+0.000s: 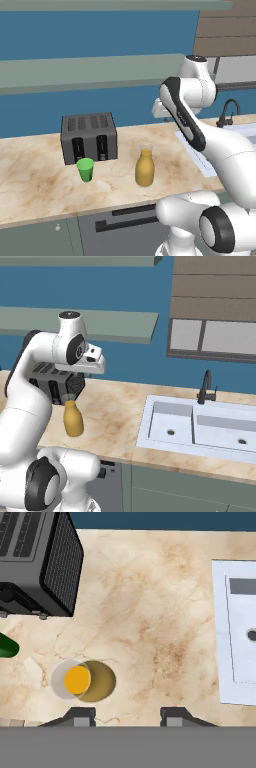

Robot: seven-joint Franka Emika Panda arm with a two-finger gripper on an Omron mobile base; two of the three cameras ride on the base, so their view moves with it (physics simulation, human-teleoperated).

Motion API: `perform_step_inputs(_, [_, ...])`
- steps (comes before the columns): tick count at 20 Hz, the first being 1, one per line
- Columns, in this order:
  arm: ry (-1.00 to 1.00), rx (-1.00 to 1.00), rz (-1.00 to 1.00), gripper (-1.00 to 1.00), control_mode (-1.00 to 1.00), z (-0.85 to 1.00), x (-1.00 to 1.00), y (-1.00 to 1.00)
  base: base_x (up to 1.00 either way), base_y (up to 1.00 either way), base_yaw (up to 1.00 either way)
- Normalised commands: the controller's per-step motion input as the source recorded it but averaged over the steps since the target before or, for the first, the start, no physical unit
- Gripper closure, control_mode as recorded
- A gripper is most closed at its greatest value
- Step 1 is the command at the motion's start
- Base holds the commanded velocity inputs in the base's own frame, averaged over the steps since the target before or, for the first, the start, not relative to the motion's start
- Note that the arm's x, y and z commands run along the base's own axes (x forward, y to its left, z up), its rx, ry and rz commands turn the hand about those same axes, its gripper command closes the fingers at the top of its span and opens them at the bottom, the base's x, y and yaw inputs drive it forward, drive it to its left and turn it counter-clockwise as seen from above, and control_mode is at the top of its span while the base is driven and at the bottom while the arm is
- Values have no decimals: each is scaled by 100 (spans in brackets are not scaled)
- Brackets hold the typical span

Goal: Place the pitcher and cup on the dining counter for serving.

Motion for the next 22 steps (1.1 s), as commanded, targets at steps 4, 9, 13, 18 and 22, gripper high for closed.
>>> perform_step_inputs(4, [0,0,2,-100,-100,0,-9,14,0,0,0])
perform_step_inputs(9, [1,0,1,-100,-100,-68,-31,69,0,0,0])
perform_step_inputs(13, [-6,7,-2,-100,-100,-100,-36,35,0,0,0])
perform_step_inputs(18, [-13,9,-3,-100,-100,-94,-6,19,0,0,0])
perform_step_inputs(22, [-4,0,0,-100,-100,-41,15,7,0,0,0])
